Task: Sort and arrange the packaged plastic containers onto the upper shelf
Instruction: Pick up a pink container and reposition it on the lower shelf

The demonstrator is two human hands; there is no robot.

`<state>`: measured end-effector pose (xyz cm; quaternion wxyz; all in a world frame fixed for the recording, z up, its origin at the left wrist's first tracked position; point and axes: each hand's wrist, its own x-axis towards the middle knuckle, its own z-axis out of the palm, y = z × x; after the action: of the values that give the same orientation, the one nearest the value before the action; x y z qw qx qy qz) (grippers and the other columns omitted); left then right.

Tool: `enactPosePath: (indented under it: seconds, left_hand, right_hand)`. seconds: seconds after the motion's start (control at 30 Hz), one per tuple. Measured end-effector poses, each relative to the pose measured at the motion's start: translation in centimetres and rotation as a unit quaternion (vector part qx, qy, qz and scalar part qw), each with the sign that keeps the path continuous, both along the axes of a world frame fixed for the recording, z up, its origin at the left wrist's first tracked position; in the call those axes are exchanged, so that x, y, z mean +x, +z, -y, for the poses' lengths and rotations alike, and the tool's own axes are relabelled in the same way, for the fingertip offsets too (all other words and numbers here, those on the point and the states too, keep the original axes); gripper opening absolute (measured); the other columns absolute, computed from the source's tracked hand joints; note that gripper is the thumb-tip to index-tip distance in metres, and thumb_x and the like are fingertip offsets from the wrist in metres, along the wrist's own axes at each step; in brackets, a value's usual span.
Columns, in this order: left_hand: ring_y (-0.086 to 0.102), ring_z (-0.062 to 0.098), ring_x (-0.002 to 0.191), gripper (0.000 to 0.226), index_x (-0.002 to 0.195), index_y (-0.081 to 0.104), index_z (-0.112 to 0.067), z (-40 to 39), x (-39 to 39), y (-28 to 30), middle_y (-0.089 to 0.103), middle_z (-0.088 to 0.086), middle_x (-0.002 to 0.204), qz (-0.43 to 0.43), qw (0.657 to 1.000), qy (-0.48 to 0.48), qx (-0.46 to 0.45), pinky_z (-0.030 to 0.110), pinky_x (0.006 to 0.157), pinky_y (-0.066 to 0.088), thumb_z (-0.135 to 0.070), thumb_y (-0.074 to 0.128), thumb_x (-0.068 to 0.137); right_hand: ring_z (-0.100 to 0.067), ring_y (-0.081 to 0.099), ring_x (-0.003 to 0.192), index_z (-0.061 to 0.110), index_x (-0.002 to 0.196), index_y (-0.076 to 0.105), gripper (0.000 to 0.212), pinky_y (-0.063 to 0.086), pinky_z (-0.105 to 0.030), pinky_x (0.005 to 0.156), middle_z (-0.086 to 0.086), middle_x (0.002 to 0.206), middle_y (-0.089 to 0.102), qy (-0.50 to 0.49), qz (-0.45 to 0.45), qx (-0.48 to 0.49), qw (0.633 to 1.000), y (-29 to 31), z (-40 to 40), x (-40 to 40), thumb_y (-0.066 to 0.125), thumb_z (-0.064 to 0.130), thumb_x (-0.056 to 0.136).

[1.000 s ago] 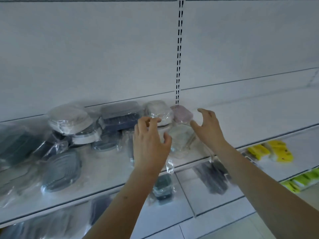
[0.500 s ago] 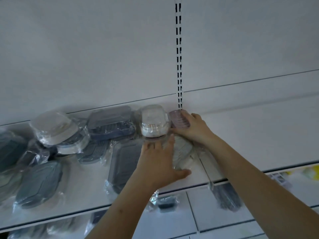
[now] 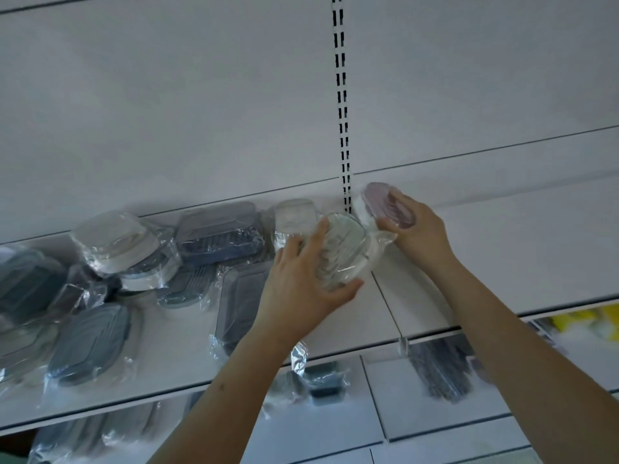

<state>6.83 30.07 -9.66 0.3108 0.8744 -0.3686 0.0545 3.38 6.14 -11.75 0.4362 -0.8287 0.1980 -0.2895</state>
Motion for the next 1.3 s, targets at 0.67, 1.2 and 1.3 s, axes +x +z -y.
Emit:
enactPosePath:
  seconds: [0.67, 1.2, 1.3]
  left_hand:
    - [0.046, 0.007, 0.105, 0.099, 0.156, 0.022, -0.045, -30.0, -5.0, -1.0, 0.04, -0.01, 0.122, -0.013, 0.964, 0.206, -0.17, 0.026, 0.088, 0.039, -0.062, 0.073, 0.072]
    - [0.047, 0.023, 0.121, 0.089, 0.152, 0.03, -0.046, -46.6, -8.4, -15.6, 0.044, 0.002, 0.134, -0.071, 0.971, 0.223, -0.037, 0.044, 0.093, 0.055, -0.071, 0.063, 0.074]
    - [0.047, 0.025, 0.118, 0.09, 0.152, 0.032, -0.042, -46.5, -7.0, -18.1, 0.045, 0.003, 0.133, -0.098, 0.963, 0.251, -0.018, 0.047, 0.089, 0.057, -0.067, 0.063, 0.072]
  right_hand:
    - [-0.028, 0.034, 0.145, 0.019, 0.148, 0.049, 0.071, 0.041, -0.053, 0.112, -0.012, 0.157, 0.032, 0.073, 0.164, -0.21, 0.961, 0.2, -27.5, -8.5, 0.067, 0.044, 0.084]
    - [-0.024, 0.036, 0.145, 0.022, 0.145, 0.052, 0.071, 0.042, -0.041, 0.112, -0.008, 0.16, 0.032, 0.188, 0.069, -0.21, 0.957, -11.2, -44.5, -9.6, 0.072, 0.038, 0.079]
    - [-0.024, 0.036, 0.145, 0.023, 0.145, 0.052, 0.07, 0.039, -0.036, 0.112, -0.007, 0.159, 0.033, 0.203, 0.04, -0.203, 0.957, -13.4, -44.2, -8.1, 0.069, 0.041, 0.079]
